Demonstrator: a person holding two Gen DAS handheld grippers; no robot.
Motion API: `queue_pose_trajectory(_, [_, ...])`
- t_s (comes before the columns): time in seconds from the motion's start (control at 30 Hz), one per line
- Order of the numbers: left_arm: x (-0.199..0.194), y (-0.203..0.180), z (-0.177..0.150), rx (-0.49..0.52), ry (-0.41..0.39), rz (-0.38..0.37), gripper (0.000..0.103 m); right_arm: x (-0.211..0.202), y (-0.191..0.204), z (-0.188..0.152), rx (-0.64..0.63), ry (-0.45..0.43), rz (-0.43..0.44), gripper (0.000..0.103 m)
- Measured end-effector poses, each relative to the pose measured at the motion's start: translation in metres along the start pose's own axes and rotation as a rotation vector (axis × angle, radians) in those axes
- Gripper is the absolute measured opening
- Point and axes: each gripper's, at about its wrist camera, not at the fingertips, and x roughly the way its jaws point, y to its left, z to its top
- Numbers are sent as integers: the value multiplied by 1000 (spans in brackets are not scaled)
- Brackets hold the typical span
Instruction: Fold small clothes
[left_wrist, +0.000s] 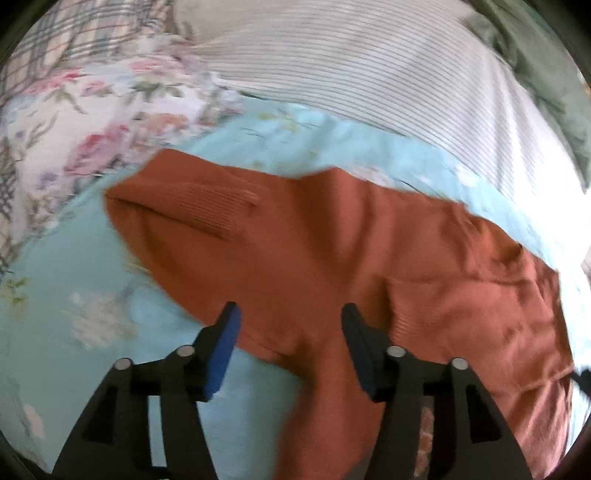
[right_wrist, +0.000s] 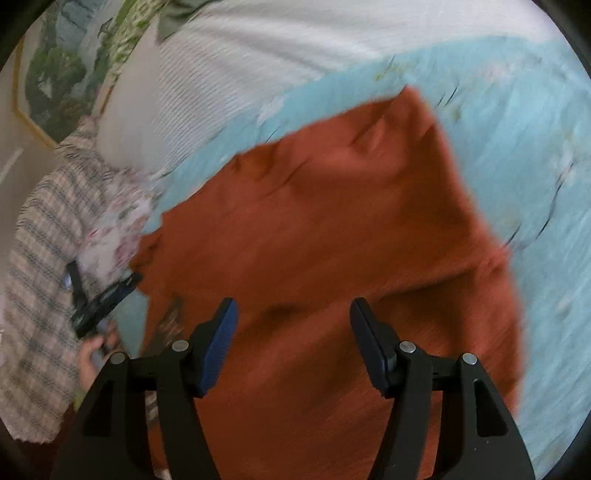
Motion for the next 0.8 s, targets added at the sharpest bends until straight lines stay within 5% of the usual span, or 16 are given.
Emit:
queue_pose_trajectory(0.13, [10,15,25,8,-20,101,79,19,9,-24,42,58,23,69])
queue_pose_trajectory(0.4, [78,12,61,199,-9,381,80,33,24,-36,65,91,35,70])
queue_pose_trajectory(0.43, [85,13,62,207,-1,392,74,33,25,-35,63,87,31,70])
queue_pose_trajectory(0.57, [94,23,65,177,25,286,12,30,23,-36,44,64,3,70])
queue_pose_trajectory(0.8, [51,35,65,24,-16,70,9,26,22,-39,25,28,19,70])
